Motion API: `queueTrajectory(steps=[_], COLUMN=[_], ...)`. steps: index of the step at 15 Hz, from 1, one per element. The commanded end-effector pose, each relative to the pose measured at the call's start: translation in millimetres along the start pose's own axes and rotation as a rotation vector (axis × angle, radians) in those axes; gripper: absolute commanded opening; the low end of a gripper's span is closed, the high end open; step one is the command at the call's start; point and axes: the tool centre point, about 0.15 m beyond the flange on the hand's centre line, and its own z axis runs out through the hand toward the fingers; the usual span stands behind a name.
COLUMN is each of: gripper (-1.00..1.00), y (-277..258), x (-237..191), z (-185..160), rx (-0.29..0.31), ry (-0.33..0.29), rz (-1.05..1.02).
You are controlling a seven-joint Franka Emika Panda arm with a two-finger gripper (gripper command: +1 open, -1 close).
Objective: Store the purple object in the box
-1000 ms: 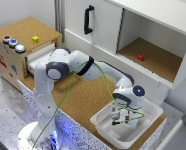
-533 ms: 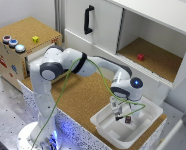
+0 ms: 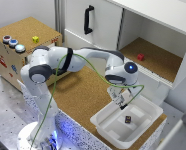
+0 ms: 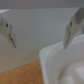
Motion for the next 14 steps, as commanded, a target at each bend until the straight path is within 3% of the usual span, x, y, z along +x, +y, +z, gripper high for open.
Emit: queueTrajectory(steps=[1, 5, 10, 14], gripper=[1.0, 1.0, 1.0, 1.0], y=[-63.9, -128.3, -208.6, -314.1], x=[-0.4, -15.4, -37.6, -60.2], z=[26.4, 56.0, 56.6, 55.6], rx=[-0.022, 0.048, 0.045, 0.09], ry=[-0.142, -0.21, -0.244, -0.302], rz=[-0.212, -0.431, -0.547, -0.698])
